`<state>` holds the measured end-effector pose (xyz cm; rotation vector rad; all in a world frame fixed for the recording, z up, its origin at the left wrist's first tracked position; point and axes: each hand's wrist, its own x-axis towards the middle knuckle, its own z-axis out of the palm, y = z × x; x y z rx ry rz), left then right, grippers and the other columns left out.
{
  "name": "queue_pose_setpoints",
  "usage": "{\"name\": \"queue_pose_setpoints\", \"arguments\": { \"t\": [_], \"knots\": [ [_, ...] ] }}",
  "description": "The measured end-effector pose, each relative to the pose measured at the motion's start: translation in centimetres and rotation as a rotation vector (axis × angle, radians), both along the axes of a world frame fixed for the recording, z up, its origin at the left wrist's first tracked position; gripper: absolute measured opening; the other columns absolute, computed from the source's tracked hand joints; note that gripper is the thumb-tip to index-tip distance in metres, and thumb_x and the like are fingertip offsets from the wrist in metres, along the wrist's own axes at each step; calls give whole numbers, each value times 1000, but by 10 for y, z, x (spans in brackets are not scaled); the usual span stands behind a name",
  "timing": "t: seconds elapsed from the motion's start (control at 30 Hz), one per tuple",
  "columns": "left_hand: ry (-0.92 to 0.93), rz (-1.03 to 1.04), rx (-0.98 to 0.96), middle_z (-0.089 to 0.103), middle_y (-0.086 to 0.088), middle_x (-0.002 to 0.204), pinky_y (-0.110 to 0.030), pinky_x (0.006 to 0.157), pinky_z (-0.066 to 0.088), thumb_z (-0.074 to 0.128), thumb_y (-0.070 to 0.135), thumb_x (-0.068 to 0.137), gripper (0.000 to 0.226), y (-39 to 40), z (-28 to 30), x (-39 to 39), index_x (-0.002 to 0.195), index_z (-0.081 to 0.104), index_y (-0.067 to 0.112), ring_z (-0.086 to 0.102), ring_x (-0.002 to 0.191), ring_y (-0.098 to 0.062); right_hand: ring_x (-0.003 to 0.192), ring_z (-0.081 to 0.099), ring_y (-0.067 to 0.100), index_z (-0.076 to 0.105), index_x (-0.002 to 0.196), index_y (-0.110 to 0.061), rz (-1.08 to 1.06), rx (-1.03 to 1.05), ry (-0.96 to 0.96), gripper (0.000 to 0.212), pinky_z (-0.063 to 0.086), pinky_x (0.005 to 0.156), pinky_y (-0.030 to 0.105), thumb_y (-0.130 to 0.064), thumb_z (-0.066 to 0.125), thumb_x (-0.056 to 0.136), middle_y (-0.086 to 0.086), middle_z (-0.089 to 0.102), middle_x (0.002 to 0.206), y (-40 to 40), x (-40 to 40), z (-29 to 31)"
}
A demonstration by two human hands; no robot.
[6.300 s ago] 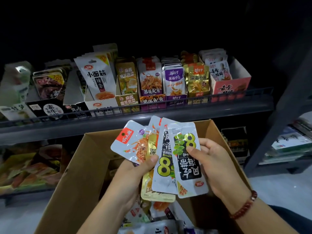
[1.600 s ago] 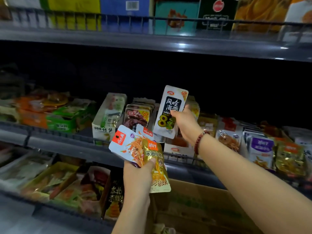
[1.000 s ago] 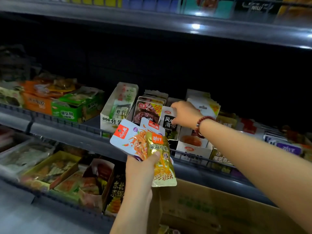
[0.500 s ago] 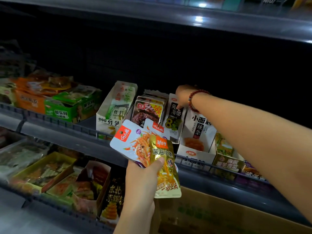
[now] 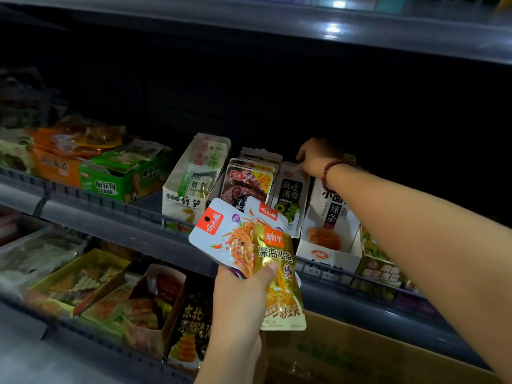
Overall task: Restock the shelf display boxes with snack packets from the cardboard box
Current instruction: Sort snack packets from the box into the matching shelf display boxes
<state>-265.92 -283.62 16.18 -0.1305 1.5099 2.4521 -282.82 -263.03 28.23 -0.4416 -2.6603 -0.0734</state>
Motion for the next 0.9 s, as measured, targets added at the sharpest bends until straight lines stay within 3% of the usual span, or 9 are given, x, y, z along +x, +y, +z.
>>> {"name": "queue_pose_setpoints", "arguments": {
  "t": [0.1, 0.33, 0.43, 0.57, 0.63, 0.7, 0.8, 0.9],
  "knots": [
    [-9, -7, 8, 68, -1, 104, -42, 75, 58, 76, 9, 80, 52, 0, 1, 1, 125, 52, 22, 69, 91, -26, 116, 51, 24, 65, 118, -20, 113, -12, 60, 30, 45, 97, 37, -28, 64, 89, 6, 60, 123, -5, 20, 8],
    [-13, -70, 104, 71, -6, 106, -39, 65, 57, 73, 3, 80, 51, -4, 9, 7, 124, 54, 19, 70, 90, -29, 104, 46, 7, 67, 111, -22, 369, -85, 128, 23, 37, 87, 23, -33, 57, 93, -9, 61, 105, -34, 118, 1],
    [-14, -123, 127, 72, -9, 106, -46, 75, 58, 74, 3, 78, 52, -3, 11, 14, 125, 56, 16, 71, 90, -31, 94, 51, 2, 62, 118, -22, 375, -240, 130, 28, 37, 73, 5, -34, 57, 93, -14, 58, 100, -39, 157, -13],
    [-9, -179, 143, 73, -11, 103, -46, 73, 58, 74, 1, 77, 50, 3, 14, 26, 122, 57, 13, 72, 88, -32, 83, 55, 2, 42, 136, -21, 218, -656, 12, 58, 45, 66, 15, -50, 58, 87, -13, 54, 97, -43, 202, -30],
    [10, -215, 130, 74, -11, 102, -44, 71, 58, 73, 0, 77, 48, 7, 15, 34, 121, 58, 13, 72, 87, -32, 82, 60, 5, 41, 133, -20, 209, -906, -102, 67, 48, 65, 20, -55, 61, 78, -9, 57, 98, -47, 225, -38],
    [59, -271, 100, 74, -10, 102, -44, 74, 58, 71, -1, 79, 45, 11, 16, 42, 120, 58, 13, 72, 89, -31, 86, 65, 11, 50, 116, -19, 236, -1129, -115, 59, 50, 65, 22, -50, 66, 70, -3, 64, 101, -48, 245, -48],
    [126, -356, 73, 74, -9, 103, -43, 76, 58, 68, 2, 83, 39, 19, 17, 54, 119, 59, 14, 72, 90, -29, 91, 68, 14, 59, 109, -17, 215, -1238, 1, 36, 51, 67, 26, -30, 72, 78, -1, 71, 101, -39, 264, -62],
    [165, -395, 80, 75, -5, 101, -41, 84, 56, 62, 26, 86, 29, 27, 23, 63, 113, 64, 17, 72, 94, -23, 92, 69, 16, 61, 107, -17, 176, -1297, 83, 26, 50, 75, 31, -22, 69, 83, -3, 74, 96, -30, 281, -68]
  ]
}}
